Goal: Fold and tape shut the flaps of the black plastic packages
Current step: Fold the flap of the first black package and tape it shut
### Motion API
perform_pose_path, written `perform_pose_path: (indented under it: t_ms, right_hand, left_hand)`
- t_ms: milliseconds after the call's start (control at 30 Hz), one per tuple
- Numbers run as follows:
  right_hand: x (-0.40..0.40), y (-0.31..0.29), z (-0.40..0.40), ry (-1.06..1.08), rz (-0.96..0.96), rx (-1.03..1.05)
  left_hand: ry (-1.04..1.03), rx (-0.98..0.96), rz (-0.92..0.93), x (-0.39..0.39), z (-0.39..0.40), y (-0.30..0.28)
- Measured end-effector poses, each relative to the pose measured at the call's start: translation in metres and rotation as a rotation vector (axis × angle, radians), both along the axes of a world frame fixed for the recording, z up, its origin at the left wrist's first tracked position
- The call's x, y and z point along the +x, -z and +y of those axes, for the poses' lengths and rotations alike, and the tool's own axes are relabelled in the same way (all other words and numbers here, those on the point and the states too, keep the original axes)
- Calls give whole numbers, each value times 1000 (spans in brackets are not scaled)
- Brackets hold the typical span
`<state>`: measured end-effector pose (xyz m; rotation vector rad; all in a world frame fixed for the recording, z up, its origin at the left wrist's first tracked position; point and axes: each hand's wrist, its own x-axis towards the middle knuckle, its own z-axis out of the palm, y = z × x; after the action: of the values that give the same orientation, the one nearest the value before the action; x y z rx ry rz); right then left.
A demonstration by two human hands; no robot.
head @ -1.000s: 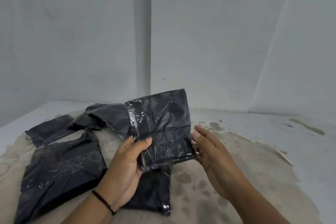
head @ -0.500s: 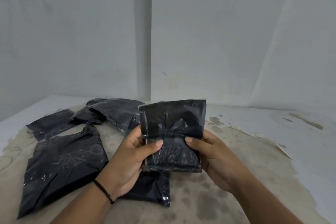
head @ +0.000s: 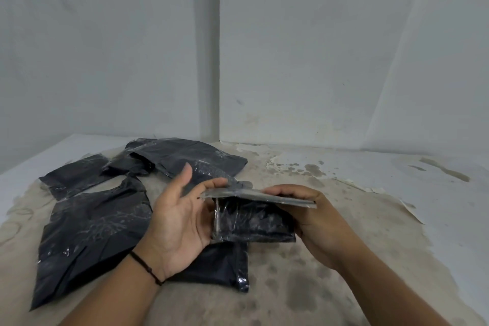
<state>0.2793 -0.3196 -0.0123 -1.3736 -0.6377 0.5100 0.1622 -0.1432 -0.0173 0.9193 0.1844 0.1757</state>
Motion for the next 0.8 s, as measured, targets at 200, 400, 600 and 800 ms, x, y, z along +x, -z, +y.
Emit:
perform_pose_path:
  t_ms: [200, 400, 600, 800]
  right_hand:
    - [0, -1, -2, -59, -26, -40]
    - [13, 0, -13, -262, 379, 74]
    - [11, -8, -14, -235, 227, -70]
    - [8, -6, -7, -141, 106, -166]
  left_hand:
    - [31, 175, 121, 1, -4, -1]
    - [-33, 136, 95, 1, -4, -3]
    - [-64, 137, 66, 3, -4, -1]
    - [-42, 74, 45, 2, -3, -1]
